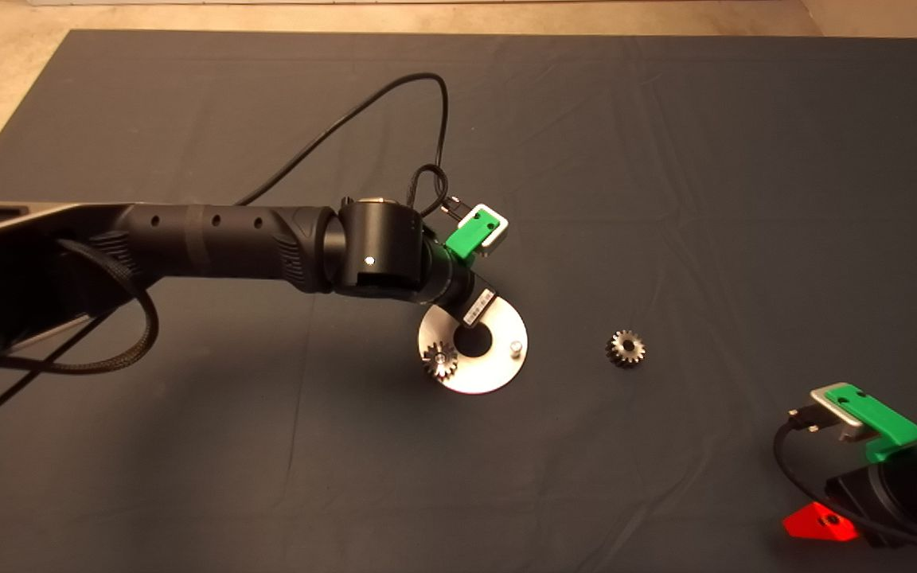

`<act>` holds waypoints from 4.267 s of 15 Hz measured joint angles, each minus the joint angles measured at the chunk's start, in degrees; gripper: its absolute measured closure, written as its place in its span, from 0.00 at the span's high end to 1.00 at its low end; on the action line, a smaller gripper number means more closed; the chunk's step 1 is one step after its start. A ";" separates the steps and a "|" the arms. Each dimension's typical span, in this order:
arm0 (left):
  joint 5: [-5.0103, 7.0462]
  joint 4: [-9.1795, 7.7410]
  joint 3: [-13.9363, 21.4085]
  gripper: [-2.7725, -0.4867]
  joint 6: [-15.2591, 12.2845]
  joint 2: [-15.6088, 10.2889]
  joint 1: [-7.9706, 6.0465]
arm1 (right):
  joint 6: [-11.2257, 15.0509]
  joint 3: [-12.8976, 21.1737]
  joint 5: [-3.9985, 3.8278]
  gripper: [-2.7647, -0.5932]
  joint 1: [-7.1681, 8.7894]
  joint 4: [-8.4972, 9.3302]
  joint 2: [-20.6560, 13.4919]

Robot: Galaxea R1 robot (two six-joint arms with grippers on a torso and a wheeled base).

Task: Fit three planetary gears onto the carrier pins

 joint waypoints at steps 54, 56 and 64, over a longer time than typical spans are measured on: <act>15.82 -19.38 40.77 0.50 -17.75 -43.03 -4.50 | -0.41 -0.13 0.04 0.99 5.05 -10.98 10.72; 15.86 -17.34 40.84 0.50 -18.33 -43.25 -4.47 | -0.59 -0.19 0.11 0.99 5.29 -12.08 11.61; 15.82 -7.74 41.29 0.50 -23.86 -39.80 -1.42 | -2.38 -2.99 0.15 0.99 4.74 -18.66 14.01</act>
